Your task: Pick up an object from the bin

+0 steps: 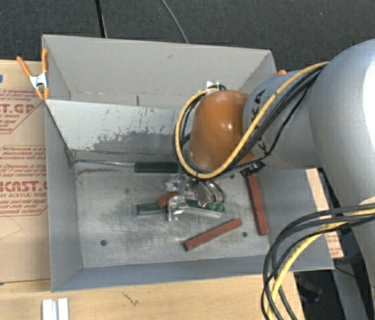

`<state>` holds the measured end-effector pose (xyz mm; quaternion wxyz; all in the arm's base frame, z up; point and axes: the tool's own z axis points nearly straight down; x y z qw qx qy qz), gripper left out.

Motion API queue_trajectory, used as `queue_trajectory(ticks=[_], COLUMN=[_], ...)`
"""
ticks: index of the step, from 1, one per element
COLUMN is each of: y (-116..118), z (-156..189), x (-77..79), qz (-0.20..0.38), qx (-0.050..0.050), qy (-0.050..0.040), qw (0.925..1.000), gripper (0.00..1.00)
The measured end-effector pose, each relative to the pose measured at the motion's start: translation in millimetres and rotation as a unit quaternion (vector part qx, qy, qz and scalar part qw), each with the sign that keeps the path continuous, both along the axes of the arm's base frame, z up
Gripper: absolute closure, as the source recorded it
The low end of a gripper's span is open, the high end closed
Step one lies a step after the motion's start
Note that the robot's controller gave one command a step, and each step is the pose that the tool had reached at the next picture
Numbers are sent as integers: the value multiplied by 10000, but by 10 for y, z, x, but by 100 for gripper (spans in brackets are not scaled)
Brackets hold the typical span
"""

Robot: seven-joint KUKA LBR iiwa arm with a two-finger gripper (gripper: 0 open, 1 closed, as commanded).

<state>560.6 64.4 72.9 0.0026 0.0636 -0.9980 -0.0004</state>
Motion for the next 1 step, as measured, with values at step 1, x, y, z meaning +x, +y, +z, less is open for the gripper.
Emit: queue_trajectory(ticks=[1], y=[53], z=[1642], x=[19], qz=[-156], qx=[1], qy=[-49], qw=[9999], gripper=[100])
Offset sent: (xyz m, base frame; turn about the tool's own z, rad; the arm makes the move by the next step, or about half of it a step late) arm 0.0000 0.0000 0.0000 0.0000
